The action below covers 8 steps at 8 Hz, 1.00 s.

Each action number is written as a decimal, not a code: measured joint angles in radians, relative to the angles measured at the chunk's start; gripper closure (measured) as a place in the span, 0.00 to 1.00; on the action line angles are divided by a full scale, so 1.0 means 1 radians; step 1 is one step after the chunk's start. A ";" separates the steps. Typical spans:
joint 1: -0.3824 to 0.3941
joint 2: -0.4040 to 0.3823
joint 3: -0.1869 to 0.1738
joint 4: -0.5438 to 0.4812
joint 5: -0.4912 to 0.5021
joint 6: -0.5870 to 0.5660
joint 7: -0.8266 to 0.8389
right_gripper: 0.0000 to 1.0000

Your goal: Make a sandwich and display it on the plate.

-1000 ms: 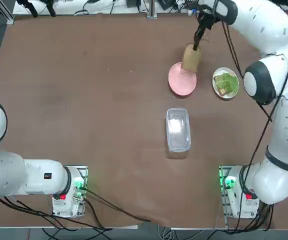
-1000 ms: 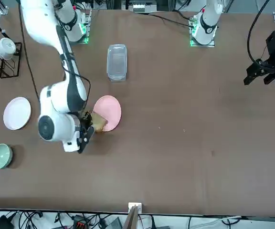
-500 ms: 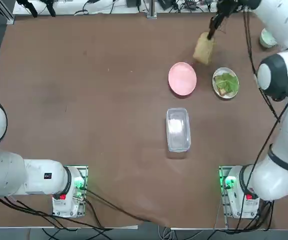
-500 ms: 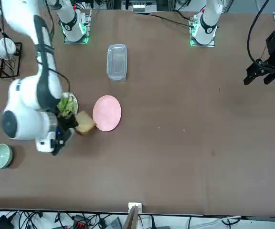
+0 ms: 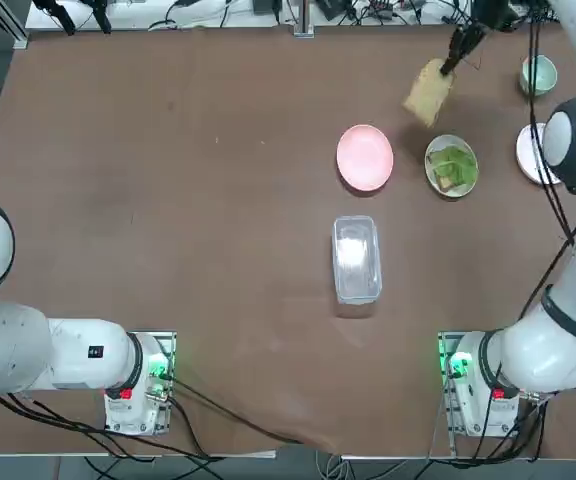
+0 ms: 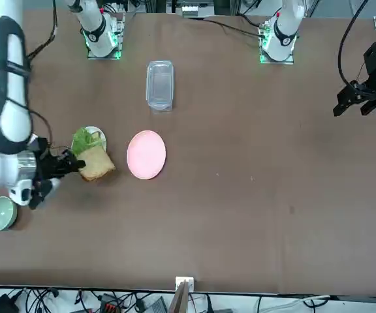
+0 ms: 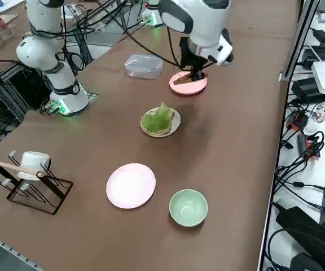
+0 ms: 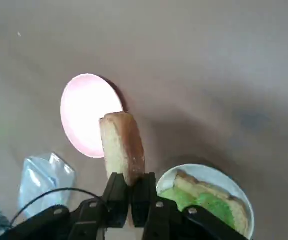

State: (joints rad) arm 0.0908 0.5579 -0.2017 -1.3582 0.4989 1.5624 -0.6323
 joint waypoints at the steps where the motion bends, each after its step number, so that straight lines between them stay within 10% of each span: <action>1: -0.036 -0.023 0.000 -0.054 0.037 -0.001 -0.023 0.93; 8: -0.251 -0.160 0.000 -0.461 0.253 0.101 -0.238 0.93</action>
State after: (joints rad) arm -0.1600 0.3983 -0.2018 -1.8188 0.7515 1.6636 -0.8701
